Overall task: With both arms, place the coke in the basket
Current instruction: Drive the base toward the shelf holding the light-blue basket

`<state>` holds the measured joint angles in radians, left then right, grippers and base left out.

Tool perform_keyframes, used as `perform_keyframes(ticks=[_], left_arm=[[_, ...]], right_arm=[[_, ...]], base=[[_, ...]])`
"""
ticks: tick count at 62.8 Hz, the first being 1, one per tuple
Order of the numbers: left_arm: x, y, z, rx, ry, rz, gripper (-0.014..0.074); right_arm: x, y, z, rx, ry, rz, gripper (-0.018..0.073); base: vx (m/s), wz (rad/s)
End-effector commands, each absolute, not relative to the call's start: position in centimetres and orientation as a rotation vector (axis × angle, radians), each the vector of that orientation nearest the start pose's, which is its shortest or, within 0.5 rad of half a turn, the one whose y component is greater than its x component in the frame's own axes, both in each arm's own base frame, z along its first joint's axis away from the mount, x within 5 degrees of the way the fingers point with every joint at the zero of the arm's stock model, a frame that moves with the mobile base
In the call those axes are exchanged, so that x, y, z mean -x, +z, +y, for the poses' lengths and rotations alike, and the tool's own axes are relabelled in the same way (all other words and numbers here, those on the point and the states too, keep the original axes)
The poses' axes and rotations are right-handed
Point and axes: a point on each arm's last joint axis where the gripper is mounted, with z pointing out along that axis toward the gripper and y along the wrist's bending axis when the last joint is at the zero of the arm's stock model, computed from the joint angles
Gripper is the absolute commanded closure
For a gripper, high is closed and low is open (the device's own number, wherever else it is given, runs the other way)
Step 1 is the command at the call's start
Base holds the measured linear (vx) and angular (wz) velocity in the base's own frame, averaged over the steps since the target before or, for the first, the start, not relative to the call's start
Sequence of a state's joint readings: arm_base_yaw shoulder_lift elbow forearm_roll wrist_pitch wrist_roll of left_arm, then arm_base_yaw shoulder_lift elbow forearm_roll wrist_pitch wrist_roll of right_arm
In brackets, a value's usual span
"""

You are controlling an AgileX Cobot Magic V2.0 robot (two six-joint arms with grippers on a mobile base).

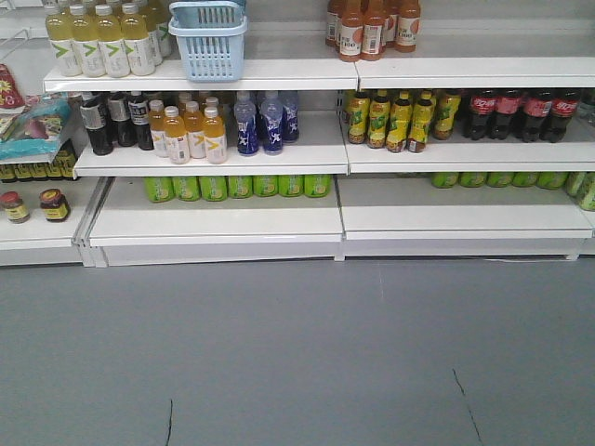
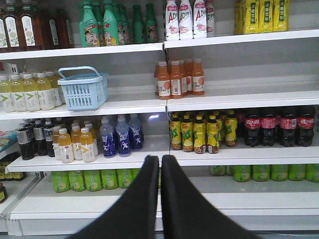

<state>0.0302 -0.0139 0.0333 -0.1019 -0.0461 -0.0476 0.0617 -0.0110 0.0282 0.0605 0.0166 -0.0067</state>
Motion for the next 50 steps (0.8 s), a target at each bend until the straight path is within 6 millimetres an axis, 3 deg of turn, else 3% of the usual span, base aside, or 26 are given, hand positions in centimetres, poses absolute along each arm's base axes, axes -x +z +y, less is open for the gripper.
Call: perform_keyframes(ticks=[1,50], left_arm=[[-5.25,22.18,0.27,0.141,-0.104,1.348,0.0603],[-5.25,22.18,0.27,0.141,-0.104,1.348,0.0603]], right_arm=[[-5.53,20.74,0.31,0.010,0.082,1.440,0.0561],[-5.53,20.74,0.31,0.010,0.082,1.440,0.0561]], base=[[0.00,0.00],[0.00,0.00]])
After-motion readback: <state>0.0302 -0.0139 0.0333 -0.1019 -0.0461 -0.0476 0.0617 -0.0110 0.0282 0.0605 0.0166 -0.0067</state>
